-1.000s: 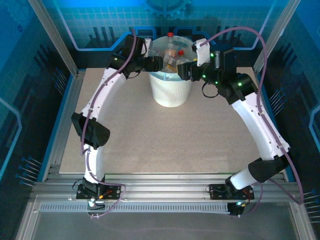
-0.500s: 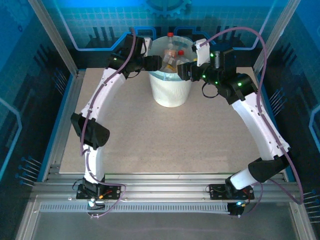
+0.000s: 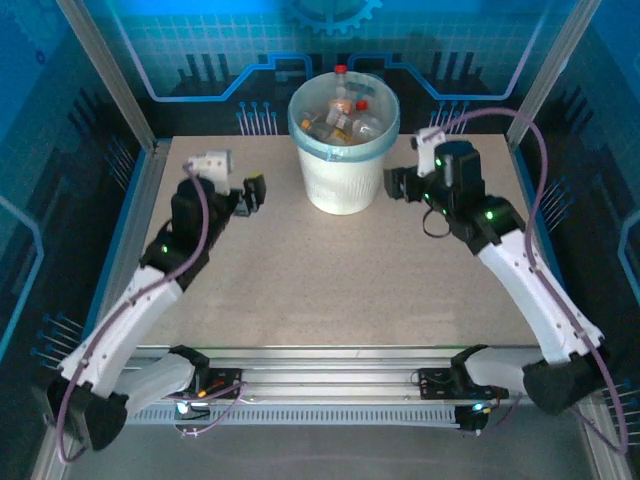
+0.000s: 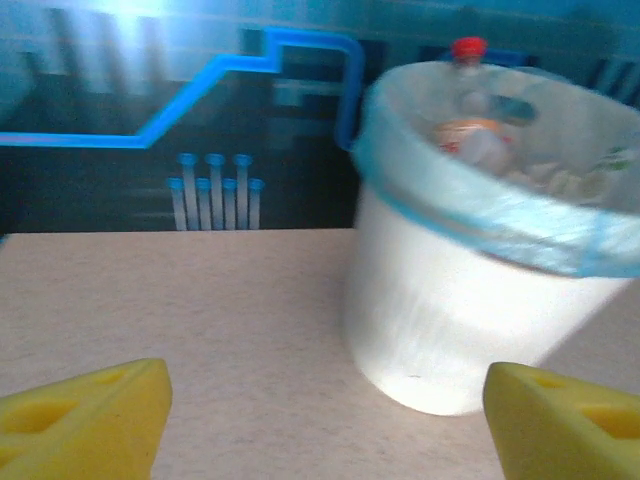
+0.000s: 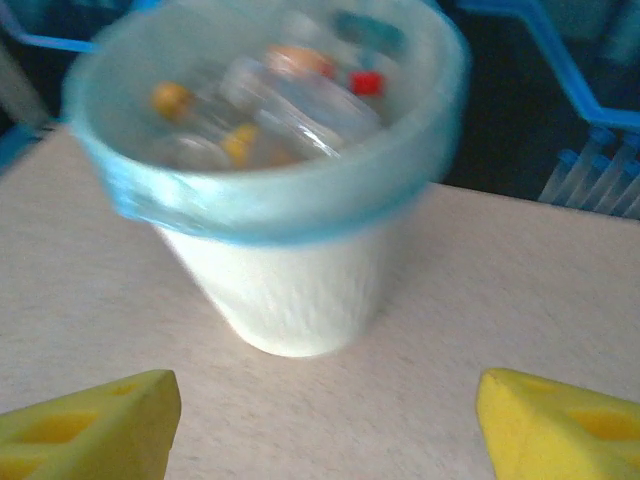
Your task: Put the plastic bottles in the bin
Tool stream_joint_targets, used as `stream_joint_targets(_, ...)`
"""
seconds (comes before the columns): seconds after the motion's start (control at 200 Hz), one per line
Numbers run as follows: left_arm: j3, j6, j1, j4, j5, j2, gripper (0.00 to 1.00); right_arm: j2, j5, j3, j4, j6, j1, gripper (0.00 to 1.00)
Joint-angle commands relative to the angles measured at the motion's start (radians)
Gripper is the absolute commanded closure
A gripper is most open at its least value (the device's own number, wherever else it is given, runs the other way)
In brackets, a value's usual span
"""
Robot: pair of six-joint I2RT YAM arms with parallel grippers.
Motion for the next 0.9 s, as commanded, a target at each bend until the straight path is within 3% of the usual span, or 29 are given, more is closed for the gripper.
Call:
stream_joint_targets(0.0, -0.218, 0.01, 0.015, 0.157, -0.203, -0.036, 0.14, -0.101, 0.153, -0.209, 0.154, 0.013, -0.073, 0.19)
stream_joint_targets(0.065, -0.346, 0.039, 0.027, 0.229, -0.225, -0.066, 0.12, -0.17, 0.153, -0.382, 0.277, -0.013, -0.117, 0.17)
stream_joint_targets(0.165, -0.55, 0.101, 0.055, 0.484, -0.229, -0.071, 0.1, -0.219, 0.13, -0.657, 0.53, -0.078, -0.17, 0.14)
stream_joint_targets(0.24, -0.645, 0.13, 0.093, 0.644, -0.222, -0.035, 0.07, -0.181, 0.126, -0.767, 0.63, -0.079, -0.203, 0.14)
stream_joint_targets(0.36, -0.677, 0.142, 0.176, 0.702, -0.174, 0.072, 0.04, -0.071, 0.061, -0.92, 0.912, -0.097, -0.218, 0.14)
stream_joint_targets(0.445, -0.679, 0.134, 0.237, 0.799, -0.099, 0.165, 0.03, 0.011, -0.015, -0.962, 1.065, -0.122, -0.219, 0.14)
stream_joint_targets(0.58, -0.661, 0.165, 0.321, 0.951, 0.139, 0.286, 0.02, 0.097, -0.128, -0.943, 1.167, -0.235, -0.222, 0.15)
stream_joint_targets(0.64, -0.604, 0.137, 0.36, 0.85, 0.221, 0.3, 0.01, 0.142, -0.18, -0.956, 1.255, -0.288, -0.235, 0.15)
stream_joint_targets(0.73, -0.567, 0.103, 0.414, 0.828, 0.348, 0.336, 0.02, 0.226, -0.311, -0.984, 1.382, -0.257, -0.309, 0.16)
stream_joint_targets(0.895, -0.652, 0.075, 0.446, 1.156, 0.514, 0.472, 0.01, 0.245, -0.33, -1.014, 1.447, -0.262, -0.315, 0.16)
